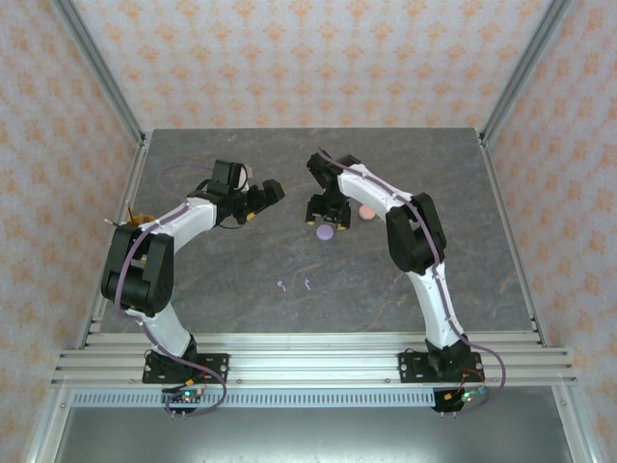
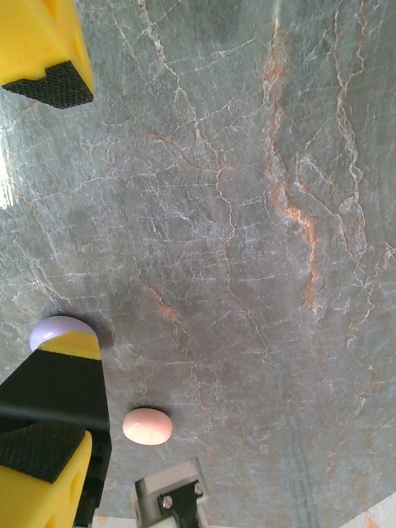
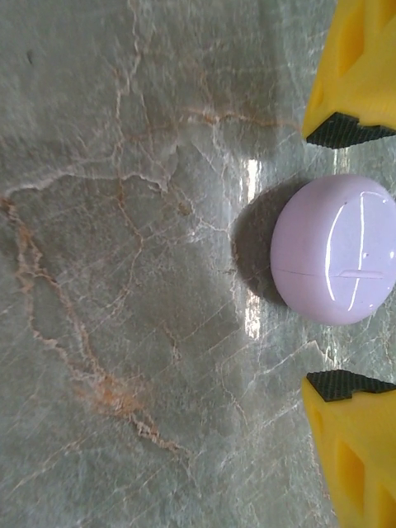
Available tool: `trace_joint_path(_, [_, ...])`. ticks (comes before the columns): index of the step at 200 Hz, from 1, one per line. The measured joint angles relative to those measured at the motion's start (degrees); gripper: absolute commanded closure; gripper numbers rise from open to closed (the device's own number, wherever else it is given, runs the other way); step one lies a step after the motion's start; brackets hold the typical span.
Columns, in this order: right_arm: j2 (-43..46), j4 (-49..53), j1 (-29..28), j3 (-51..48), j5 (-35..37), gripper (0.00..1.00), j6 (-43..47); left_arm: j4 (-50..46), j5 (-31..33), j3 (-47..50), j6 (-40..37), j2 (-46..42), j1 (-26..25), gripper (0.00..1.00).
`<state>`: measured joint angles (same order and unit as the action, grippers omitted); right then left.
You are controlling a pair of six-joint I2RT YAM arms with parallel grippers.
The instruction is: Insert the wireless bluetooth earbuds into the charging case
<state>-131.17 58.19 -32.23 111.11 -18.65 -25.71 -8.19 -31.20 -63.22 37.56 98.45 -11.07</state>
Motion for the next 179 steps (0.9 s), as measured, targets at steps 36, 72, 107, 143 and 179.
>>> trace_joint_path(36, [-0.04,-1.70,-0.13,-0.42,-3.63,0.28,-0.83,-0.20,0.09,-0.70,-0.04,-0.02,0.33,0.00])
trace_joint_path(72, [0.39,-3.39,-1.66,-3.74,-7.15,0.29,-1.70,-0.35,0.04,-2.64,-0.04,0.20,0.74,0.00])
trace_joint_path(107, [5.62,-4.55,-3.78,-10.82,-9.35,0.29,-2.75,-0.39,-0.15,-4.61,-0.04,0.85,1.07,0.00])
trace_joint_path(143, [9.86,-1.70,-4.22,-10.95,-5.29,0.27,-0.13,-0.39,-0.52,-5.35,-0.04,2.38,2.25,0.00])
trace_joint_path(179, [5.92,4.46,-4.04,0.87,1.31,0.26,3.04,-0.61,-1.20,-5.75,-0.07,3.08,2.93,0.00])
